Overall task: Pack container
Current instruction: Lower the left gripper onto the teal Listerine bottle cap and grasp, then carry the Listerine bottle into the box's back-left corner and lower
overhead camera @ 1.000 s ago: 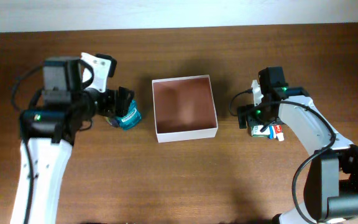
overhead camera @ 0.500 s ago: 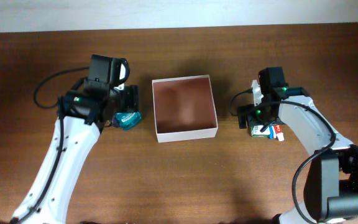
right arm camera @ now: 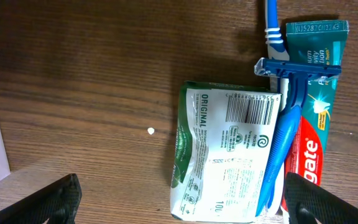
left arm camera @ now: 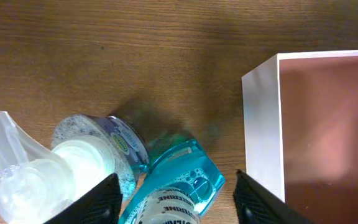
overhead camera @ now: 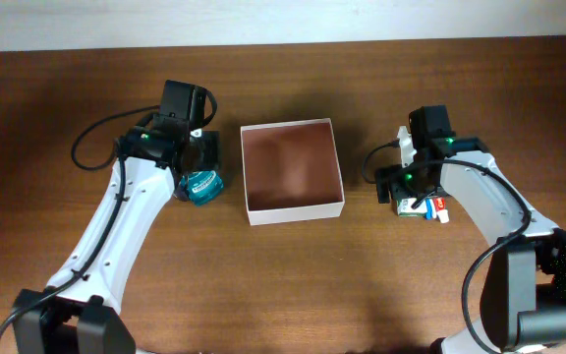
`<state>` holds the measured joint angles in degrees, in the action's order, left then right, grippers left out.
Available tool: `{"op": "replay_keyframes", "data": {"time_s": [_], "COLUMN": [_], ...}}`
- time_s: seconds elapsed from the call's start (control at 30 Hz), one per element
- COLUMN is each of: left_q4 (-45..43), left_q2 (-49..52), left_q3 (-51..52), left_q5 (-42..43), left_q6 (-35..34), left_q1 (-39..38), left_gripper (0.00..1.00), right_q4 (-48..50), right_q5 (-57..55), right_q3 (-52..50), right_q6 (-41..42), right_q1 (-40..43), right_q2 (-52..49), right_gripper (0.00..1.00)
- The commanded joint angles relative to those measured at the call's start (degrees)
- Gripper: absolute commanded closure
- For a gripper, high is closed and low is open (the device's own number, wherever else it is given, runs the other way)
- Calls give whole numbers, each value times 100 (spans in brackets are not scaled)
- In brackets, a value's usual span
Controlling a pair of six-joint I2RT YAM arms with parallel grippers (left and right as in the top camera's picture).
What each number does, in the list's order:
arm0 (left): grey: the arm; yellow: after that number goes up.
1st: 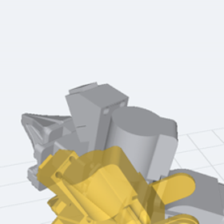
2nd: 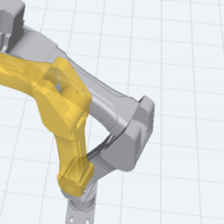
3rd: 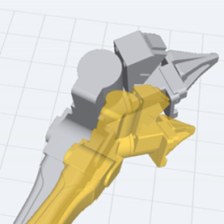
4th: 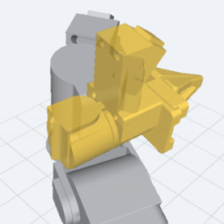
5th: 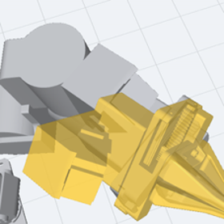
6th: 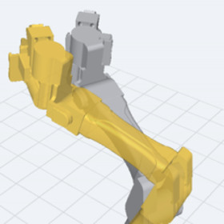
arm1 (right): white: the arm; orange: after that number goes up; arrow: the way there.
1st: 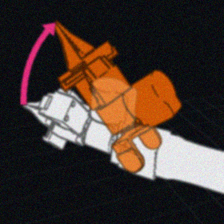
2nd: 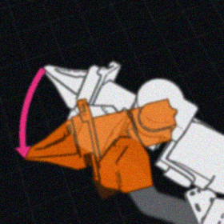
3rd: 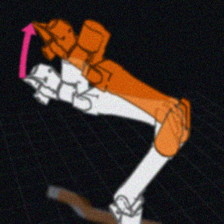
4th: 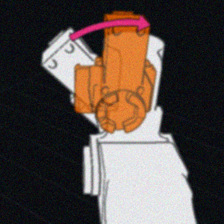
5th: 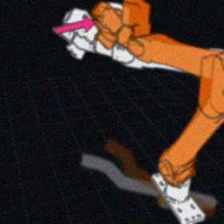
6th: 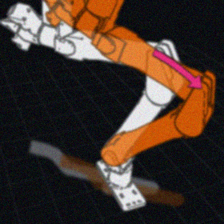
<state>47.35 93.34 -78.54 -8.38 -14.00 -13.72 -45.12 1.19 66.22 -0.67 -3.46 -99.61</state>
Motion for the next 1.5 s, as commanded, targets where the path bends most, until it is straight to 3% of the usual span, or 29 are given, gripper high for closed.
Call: {"op": "replay_keyframes", "data": {"time_s": [0.0, 0.37, 0.47, 0.67, 0.93, 1.27, 1.37, 1.47], "left_q4": [63, 391, 391, 391, 306, 306, 306, 120], "left_q2": [0, -2, -2, -2, -157, -1123, -1259, -1281], "left_q3": [-79, -79, -79, -79, -310, -1263, -1408, -1517], "left_q5": [323, 118, 57, -50, -114, -85, 116, 866], "left_q6": [-55, -52, -52, -50, -50, -52, -50, 2], "left_q1": [11, 15, 15, 15, 15, 9, 9, -26], "left_gripper": [45, 49, 63, 74, 75, 76, 76, 81], "right_q4": [0, 2, 0, 0, 0, 0, 2, 0], "right_q5": [11, 11, 11, 11, 11, 11, 11, 11], "right_q3": [96, 96, 96, 96, 96, 96, 96, 96], "right_q6": [-17, -17, -20, -20, -20, -17, -20, -17], "right_q1": [-28, -28, -28, -28, -28, -28, -28, -28], "right_q2": [-9, -9, -9, -9, -9, -9, -9, -9], "right_gripper": [1, 1, 1, 1, 1, 1, 1, 1]}}
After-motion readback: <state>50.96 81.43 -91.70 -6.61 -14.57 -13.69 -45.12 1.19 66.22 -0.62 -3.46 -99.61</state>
